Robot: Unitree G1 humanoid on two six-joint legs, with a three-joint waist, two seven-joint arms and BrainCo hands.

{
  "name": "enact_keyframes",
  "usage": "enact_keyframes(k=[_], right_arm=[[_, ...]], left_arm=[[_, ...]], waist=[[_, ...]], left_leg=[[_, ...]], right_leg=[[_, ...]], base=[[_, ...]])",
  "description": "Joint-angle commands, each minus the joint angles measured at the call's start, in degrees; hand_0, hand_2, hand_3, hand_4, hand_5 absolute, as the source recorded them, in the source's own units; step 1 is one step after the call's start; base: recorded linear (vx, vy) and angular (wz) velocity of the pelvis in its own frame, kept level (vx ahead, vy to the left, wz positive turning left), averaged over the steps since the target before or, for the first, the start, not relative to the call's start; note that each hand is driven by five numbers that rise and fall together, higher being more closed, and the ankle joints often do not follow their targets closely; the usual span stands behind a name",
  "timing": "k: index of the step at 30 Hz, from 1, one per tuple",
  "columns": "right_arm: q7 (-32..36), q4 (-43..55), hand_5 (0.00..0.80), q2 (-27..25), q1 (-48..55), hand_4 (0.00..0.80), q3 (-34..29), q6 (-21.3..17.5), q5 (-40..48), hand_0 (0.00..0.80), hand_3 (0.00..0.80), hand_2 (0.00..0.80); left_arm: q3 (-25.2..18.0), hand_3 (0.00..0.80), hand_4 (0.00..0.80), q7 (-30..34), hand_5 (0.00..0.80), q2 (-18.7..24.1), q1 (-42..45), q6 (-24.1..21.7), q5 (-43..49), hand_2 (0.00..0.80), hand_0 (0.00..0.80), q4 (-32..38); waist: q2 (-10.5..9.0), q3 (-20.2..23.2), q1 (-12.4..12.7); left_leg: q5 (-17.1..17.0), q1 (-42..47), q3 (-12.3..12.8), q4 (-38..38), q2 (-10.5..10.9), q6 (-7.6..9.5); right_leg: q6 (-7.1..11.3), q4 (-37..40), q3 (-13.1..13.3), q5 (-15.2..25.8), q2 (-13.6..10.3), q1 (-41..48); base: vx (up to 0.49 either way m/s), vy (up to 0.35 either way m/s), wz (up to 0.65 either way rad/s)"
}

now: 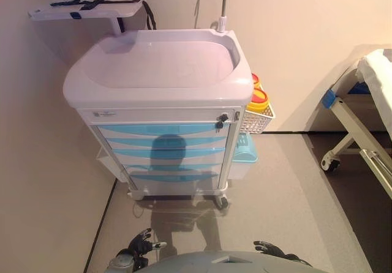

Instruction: Open the drawer and pick up the medicine

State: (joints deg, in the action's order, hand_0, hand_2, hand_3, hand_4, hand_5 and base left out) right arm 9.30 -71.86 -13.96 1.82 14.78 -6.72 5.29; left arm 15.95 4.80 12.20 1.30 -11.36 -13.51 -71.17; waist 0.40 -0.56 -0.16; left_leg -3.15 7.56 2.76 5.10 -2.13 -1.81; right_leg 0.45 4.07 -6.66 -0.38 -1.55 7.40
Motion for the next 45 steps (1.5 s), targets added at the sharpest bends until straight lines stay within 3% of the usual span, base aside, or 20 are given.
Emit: enact_keyframes(k=[1, 24, 34, 39, 45], right_arm=[[0.55, -2.36, 0.0, 1.98, -4.19, 0.0, 2.05, -1.11, -0.94, 0.0, 0.0, 0.0], [-0.18, -2.38, 0.0, 2.24, -3.71, 0.0, 1.82, -1.35, -0.81, 0.0, 0.0, 0.0], [-0.33, -2.37, 0.0, 2.05, -3.62, 0.0, 1.2, -1.38, -0.68, 0.0, 0.0, 0.0], [-0.28, -2.39, 0.0, 1.67, -3.32, 0.0, 0.92, -1.42, -1.23, 0.0, 0.0, 0.0], [-0.38, -0.98, 0.0, 0.52, -3.59, 0.0, 1.49, -1.88, -0.8, 0.0, 0.0, 0.0]], left_arm=[[0.72, 0.0, 0.0, 0.89, 0.0, -1.8, -3.47, -0.94, 1.51, 0.0, 0.0, -2.7], [-0.82, 0.0, 0.0, 2.08, 0.0, -1.53, -2.94, -0.35, -0.98, 0.0, 0.0, -3.12], [-3.17, 0.0, 0.0, 2.53, 0.0, -1.64, -2.77, 3.03, -6.42, 0.0, 0.0, -3.69], [-5.18, 0.0, 0.0, 1.15, 0.0, -1.29, -2.57, 2.96, -9.34, 0.0, 0.0, -4.02], [-7.0, 0.0, 0.0, 0.67, 0.0, -0.3, -3.42, -0.29, -13.01, 0.0, 0.0, -3.04]], waist=[[-1.84, -0.98, 0.12], [-1.85, -1.26, 0.03], [-1.88, -1.41, 0.02], [-1.69, -2.16, -0.08], [-1.28, -5.01, -0.35]], left_leg=[[3.18, -0.25, 0.28, -0.1, 3.64, 3.51], [3.68, 0.78, -0.1, -0.1, 4.1, 4.27], [3.71, 0.72, -0.15, -0.1, 4.26, 4.32], [3.55, 0.56, -0.05, -0.16, 4.3, 4.42], [3.35, -1.28, -0.26, -1.25, 4.32, 4.87]], right_leg=[[2.5, -0.78, -0.82, 2.88, -1.2, -0.67], [2.19, -2.18, -0.44, 1.89, -1.26, -0.4], [2.3, -2.3, -0.46, 1.99, -1.44, -0.52], [2.28, -2.87, -0.47, 1.91, -1.68, -0.94], [2.09, -6.0, -0.12, 1.2, -2.19, -3.82]], base=[[0.0, 0.0, 0.0], [0.0, 0.0, 0.0], [0.0, 0.0, 0.0], [0.028, 0.031, 0.0], [0.003, 0.058, -0.01]])
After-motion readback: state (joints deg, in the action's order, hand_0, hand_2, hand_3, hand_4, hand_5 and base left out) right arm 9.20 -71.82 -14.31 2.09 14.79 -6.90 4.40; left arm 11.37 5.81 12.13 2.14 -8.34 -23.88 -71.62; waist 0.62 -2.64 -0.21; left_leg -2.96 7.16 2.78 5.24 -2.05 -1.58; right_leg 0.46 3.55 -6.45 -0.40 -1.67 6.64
